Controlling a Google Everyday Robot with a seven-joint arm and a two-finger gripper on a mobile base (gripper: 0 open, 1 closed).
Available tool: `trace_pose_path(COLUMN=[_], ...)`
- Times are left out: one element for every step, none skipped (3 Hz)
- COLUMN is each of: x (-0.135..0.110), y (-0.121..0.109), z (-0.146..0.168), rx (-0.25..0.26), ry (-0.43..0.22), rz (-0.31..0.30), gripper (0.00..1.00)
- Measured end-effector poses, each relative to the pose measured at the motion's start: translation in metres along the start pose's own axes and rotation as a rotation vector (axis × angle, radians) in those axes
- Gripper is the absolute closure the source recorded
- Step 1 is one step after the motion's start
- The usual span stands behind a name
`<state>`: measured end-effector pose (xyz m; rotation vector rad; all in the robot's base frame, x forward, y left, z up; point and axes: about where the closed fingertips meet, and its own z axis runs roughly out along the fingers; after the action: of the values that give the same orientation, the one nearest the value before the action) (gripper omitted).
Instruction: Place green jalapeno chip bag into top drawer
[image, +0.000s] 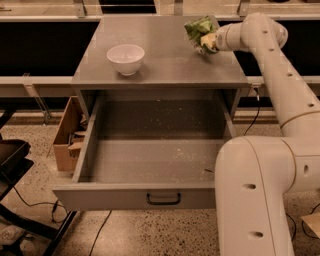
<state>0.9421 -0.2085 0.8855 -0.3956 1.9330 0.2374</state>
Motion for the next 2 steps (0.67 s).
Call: trace_pose_path(x=[-0.027, -0.052], y=[0.004, 0.016], z=[-0.017, -0.049], rx=[0.001, -0.006], ry=[-0.031, -0.007], rz=[-0.068, -0.201], gripper=[1.0, 1.0])
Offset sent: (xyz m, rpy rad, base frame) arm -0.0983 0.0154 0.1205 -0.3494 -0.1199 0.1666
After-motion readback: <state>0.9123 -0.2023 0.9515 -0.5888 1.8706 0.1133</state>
